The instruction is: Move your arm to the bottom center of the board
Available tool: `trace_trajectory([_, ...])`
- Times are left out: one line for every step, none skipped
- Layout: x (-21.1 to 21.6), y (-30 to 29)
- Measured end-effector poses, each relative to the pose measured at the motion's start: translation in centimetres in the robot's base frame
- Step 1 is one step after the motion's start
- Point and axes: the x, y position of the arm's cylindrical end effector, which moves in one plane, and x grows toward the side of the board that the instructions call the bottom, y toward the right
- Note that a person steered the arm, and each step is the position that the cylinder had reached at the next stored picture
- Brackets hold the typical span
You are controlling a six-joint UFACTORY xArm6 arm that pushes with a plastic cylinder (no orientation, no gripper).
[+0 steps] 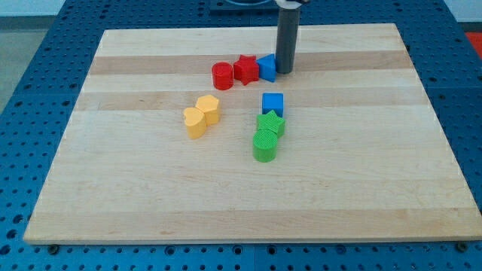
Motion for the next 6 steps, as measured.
trace_trajectory([0.1,0.0])
trace_trajectory([2.4,3.4])
trace_trajectory([7.6,9.0])
trace_trajectory([17.4,10.4])
trace_trajectory([28.4,10.0])
trace_trajectory([30.0,8.5])
